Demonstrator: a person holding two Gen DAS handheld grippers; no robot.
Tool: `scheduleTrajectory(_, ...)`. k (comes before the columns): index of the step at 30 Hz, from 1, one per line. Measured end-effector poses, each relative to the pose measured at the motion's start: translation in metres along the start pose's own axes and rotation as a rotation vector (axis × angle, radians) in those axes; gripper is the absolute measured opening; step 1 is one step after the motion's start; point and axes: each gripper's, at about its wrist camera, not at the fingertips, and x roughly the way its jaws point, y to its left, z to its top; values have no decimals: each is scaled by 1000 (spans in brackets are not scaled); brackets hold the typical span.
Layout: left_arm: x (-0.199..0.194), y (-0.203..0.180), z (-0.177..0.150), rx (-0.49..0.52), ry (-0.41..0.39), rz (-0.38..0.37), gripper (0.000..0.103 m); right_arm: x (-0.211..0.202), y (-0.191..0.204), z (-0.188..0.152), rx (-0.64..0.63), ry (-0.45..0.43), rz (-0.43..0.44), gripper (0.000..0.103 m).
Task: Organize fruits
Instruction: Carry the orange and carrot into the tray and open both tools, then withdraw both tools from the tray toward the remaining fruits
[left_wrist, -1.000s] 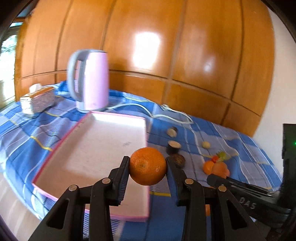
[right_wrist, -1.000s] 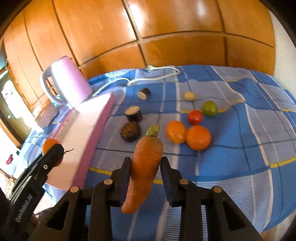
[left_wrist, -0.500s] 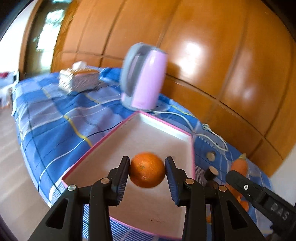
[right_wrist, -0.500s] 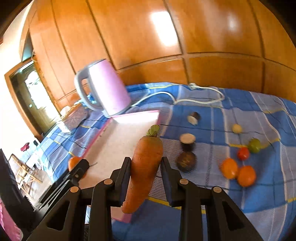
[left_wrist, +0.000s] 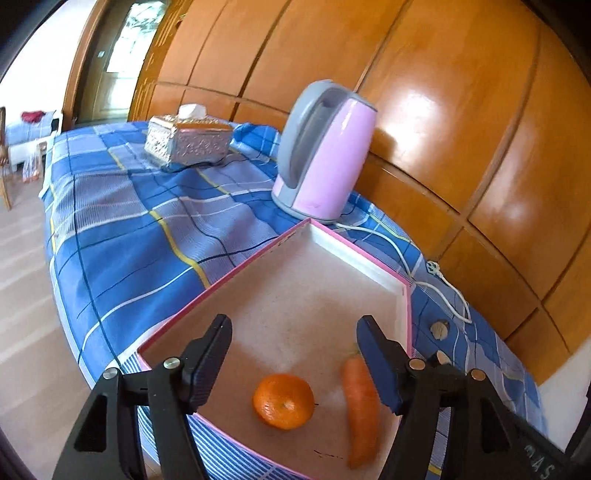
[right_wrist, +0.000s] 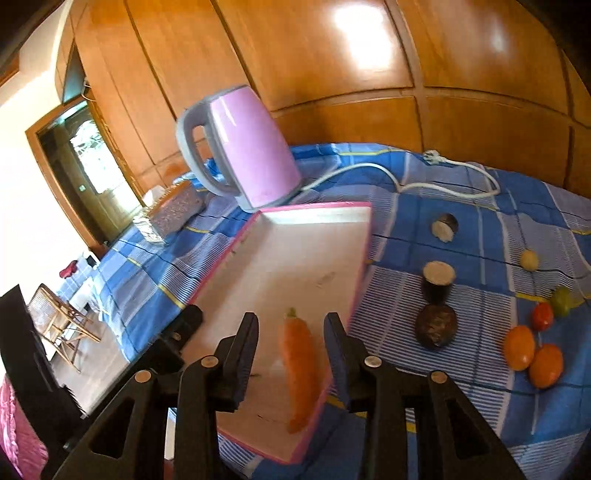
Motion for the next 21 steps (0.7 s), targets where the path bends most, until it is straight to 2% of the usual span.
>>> scheduleTrajectory(7, -3, -16, -4, 81, -4, -16, 74, -14, -14, -16, -87, -1, -172, 37)
scheduleTrajectory(12, -4, -29, -10, 151, 2, -46, 74, -24, -36, -26, -79, 5, -273, 37)
scheduleTrajectory(15, -5, -36, -13, 186, 5, -60, 74, -36, -49, -28, -65, -26, -334, 37)
scheduleTrajectory(21, -6, -46, -19, 237, 20, -77, 74, -68, -70, -27, -37, -147, -502, 37)
